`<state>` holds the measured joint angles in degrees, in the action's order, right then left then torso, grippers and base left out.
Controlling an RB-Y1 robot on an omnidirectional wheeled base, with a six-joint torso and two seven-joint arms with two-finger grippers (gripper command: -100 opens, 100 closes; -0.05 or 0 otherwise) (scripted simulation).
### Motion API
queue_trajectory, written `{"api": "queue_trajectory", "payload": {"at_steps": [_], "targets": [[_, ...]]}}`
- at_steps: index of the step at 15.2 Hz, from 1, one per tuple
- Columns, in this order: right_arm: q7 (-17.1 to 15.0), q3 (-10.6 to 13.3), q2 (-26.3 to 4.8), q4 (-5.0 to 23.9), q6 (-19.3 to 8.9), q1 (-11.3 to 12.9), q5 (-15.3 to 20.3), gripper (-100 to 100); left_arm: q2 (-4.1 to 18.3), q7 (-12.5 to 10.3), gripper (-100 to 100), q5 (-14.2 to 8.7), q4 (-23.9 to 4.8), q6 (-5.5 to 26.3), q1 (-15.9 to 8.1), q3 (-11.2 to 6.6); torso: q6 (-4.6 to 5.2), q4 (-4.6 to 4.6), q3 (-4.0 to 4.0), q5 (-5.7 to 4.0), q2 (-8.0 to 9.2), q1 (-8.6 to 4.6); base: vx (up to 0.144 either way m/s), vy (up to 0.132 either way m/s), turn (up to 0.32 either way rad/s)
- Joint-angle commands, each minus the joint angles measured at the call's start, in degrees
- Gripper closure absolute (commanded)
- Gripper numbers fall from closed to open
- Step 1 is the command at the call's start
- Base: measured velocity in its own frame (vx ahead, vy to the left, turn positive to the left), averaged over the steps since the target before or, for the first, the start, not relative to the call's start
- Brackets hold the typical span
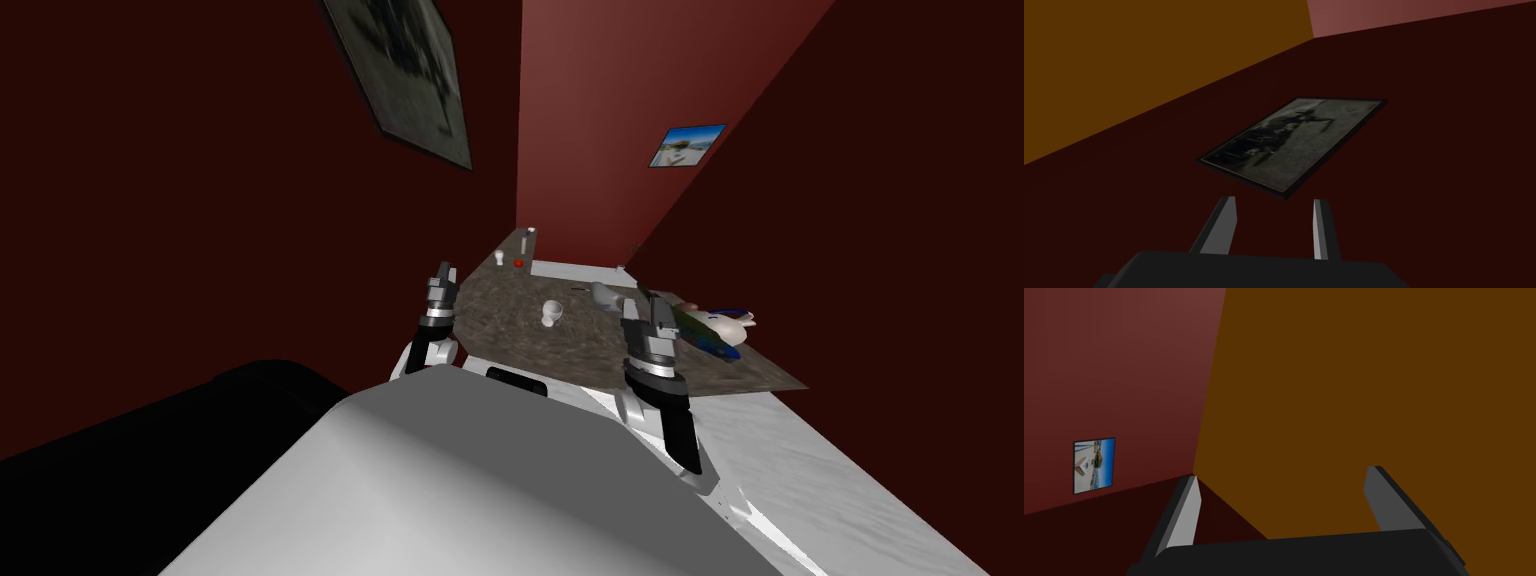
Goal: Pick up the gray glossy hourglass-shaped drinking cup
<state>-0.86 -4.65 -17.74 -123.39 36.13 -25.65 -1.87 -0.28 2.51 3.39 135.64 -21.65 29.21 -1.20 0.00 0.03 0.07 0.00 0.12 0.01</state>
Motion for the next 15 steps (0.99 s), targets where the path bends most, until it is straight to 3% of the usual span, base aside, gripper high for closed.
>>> {"api": "queue_trajectory", "payload": {"at_steps": [1, 14, 15], "targets": [[-0.8, -0.5, -2.9, 1.3, 0.1, 0.0, 0.9, -100, 0.0, 0.0, 0, 0.0, 0.0, 0.0, 0.0, 0.00, 0.00, 0.00, 0.00, 0.00, 0.00, 0.00, -0.028, 0.014, 0.045], [-3.8, -1.6, -18.1, 6.3, 0.7, -0.9, 4.8, -100, 0.0, 0.0, 0, 0.0, 0.0, 0.0, 0.0, 0.00, -0.01, 0.00, 0.00, 0.02, 0.01, 0.08, -0.030, 0.021, 0.056], [-4.7, -1.7, -19.8, 7.7, 0.8, -1.3, 6.0, -100, 0.0, 0.0, 0, 0.0, 0.0, 0.0, 0.0, 0.00, 0.00, 0.00, -0.01, 0.02, -0.01, 0.06, -0.025, 0.024, 0.075]]}}
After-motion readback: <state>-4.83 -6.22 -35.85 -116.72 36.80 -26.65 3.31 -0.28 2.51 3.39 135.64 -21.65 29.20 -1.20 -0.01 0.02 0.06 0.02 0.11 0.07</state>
